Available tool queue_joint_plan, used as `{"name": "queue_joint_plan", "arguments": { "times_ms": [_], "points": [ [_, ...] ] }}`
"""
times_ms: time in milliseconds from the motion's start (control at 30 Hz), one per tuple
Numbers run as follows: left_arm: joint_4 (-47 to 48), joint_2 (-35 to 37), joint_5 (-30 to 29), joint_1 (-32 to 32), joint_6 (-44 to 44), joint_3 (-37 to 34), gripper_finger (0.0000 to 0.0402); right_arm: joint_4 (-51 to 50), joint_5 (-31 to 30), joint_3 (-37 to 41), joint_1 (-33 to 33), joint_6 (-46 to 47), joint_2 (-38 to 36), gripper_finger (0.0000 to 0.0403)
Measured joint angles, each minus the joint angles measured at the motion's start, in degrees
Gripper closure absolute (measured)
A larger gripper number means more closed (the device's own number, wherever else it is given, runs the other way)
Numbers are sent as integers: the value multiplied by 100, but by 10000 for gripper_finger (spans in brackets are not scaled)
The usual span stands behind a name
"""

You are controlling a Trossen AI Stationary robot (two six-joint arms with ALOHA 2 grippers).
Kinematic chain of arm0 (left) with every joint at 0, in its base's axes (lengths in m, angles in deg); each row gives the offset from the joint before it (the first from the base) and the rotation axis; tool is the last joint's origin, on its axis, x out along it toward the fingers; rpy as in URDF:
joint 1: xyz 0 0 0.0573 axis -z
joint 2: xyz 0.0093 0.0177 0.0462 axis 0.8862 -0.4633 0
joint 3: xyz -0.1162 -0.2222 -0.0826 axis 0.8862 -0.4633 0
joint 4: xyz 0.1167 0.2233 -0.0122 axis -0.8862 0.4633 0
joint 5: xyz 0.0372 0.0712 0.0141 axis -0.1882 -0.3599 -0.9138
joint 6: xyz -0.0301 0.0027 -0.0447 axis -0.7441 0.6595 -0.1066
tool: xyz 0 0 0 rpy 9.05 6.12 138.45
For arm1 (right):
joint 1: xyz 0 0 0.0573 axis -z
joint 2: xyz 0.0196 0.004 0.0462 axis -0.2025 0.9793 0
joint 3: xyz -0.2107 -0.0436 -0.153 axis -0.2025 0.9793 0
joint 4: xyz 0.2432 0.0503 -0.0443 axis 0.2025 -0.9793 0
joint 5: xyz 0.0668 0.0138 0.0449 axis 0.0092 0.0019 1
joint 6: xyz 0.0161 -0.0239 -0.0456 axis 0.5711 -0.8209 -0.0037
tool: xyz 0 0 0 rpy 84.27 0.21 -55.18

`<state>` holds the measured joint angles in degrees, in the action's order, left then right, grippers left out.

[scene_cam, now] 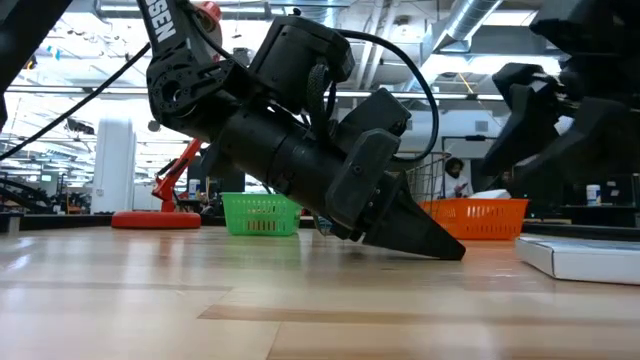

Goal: Pick and place items into bin
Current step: Put the white box into the orange bin

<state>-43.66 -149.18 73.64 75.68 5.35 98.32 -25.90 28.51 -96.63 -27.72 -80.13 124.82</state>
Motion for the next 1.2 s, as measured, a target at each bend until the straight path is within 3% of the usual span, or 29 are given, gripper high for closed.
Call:
{"name": "queue_joint_plan", "arguments": {
  "times_ms": [333, 500, 767, 1000, 1200],
  "points": [
    [-23, 0, -10, 0, 106, 0, 402, -292, 1056, -37, -64, 1798, -7, 215],
    [-30, 0, -20, 0, 286, 16, 402, -1051, 1536, -288, -177, 3004, -7, 190],
    [37, 0, -21, 0, 639, 111, 402, -1216, 1911, -406, -401, 4103, -11, 143],
    [44, 0, 48, 0, 754, 118, 402, -1165, 2038, -264, -386, 4391, -11, 137],
    [46, -2, 83, -2, 758, 123, 402, -1083, 1964, -260, -195, 3885, -11, 137]
  ]
}}
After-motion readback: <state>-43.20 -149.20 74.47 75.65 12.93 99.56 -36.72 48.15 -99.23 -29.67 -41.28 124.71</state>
